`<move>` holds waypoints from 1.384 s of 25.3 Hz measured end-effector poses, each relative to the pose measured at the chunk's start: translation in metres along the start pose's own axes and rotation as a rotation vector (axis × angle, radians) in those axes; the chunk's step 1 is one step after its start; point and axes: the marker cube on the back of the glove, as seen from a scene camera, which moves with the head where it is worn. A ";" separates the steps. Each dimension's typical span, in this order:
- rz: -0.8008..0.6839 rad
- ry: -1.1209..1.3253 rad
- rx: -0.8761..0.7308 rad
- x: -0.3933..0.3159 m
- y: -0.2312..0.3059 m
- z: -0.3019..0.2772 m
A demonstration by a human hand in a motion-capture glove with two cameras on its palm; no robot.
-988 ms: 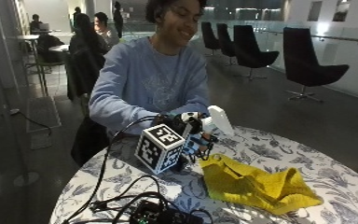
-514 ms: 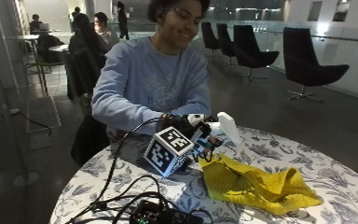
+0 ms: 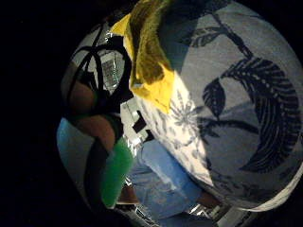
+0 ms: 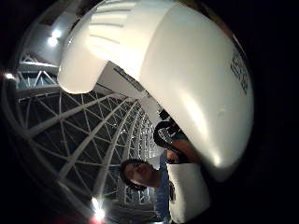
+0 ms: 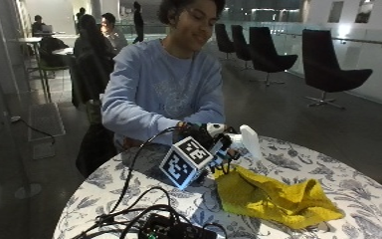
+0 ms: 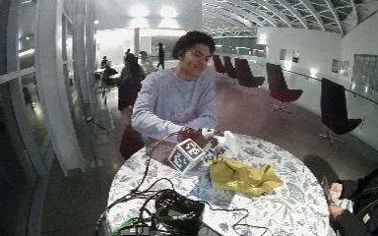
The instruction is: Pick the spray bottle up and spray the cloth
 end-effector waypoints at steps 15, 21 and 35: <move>-0.006 -0.011 0.001 -0.007 -0.002 0.008; -0.005 -0.013 0.003 -0.006 -0.001 0.011; -0.484 -0.001 -0.008 -0.045 -0.028 0.086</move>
